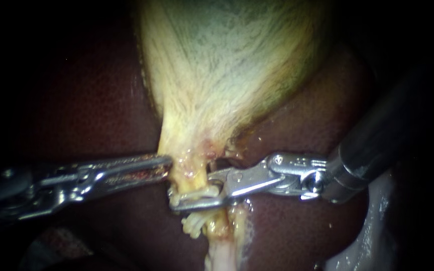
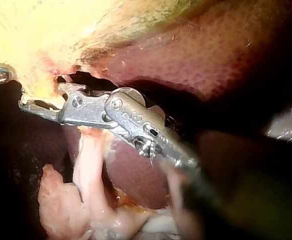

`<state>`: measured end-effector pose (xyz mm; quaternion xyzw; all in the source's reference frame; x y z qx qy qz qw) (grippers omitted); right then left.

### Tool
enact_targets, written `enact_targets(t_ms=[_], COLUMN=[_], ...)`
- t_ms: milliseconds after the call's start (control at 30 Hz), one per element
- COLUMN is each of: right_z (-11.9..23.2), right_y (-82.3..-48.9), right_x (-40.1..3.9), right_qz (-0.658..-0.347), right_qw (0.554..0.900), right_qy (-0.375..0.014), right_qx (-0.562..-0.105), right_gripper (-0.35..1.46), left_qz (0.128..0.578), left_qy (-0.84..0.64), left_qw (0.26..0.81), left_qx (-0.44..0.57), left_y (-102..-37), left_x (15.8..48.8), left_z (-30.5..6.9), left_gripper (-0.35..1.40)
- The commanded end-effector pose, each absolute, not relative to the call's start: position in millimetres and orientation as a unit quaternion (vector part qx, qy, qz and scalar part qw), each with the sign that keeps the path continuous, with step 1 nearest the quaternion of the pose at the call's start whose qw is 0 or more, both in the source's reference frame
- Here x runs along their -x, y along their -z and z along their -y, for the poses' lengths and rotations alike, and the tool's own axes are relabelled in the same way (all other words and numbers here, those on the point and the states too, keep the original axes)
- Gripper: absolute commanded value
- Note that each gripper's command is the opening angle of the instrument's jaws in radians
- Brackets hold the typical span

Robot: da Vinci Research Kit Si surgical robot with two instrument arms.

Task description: Going back third clip left tube

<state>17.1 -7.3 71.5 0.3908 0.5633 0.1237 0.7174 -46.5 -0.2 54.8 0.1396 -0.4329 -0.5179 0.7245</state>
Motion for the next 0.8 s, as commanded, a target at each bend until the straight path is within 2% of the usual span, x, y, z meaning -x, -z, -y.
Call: enact_targets(t_ms=[33,167,200,300,400,567,800], right_z=[7.3,7.4,7.4,7.8,8.6,9.4,8.1], right_y=[-71.5,-71.6,-71.6,-71.9,-72.6,-74.2,-74.7], right_x=[-17.1,-17.0,-17.0,-17.1,-17.3,-17.1,-14.2], right_qz=[-0.563,-0.562,-0.562,-0.562,-0.563,-0.562,-0.558], right_qw=[0.717,0.717,0.717,0.718,0.726,0.737,0.74], right_qy=[-0.124,-0.126,-0.125,-0.13,-0.145,-0.185,-0.217], right_qx=[-0.391,-0.393,-0.393,-0.39,-0.368,-0.325,-0.307], right_gripper=[-0.35,-0.35,-0.29,0.21,0.47,0.56,0.6], left_qz=[0.433,0.433,0.433,0.433,0.433,0.433,0.433], left_qy=[0.518,0.518,0.518,0.518,0.518,0.518,0.518], left_qw=[0.724,0.724,0.724,0.724,0.724,0.724,0.724], left_qx=[-0.14,-0.14,-0.14,-0.14,-0.14,-0.14,-0.14], left_y=[-54.8,-54.7,-54.7,-54.6,-54.6,-54.3,-54.1], left_x=[46.4,46.4,46.4,46.3,46.3,46.2,46.1], left_z=[0.2,0.2,0.1,0.1,0.1,0.3,0.4], left_gripper=[-0.21,-0.21,-0.21,-0.21,-0.21,-0.21,-0.21])
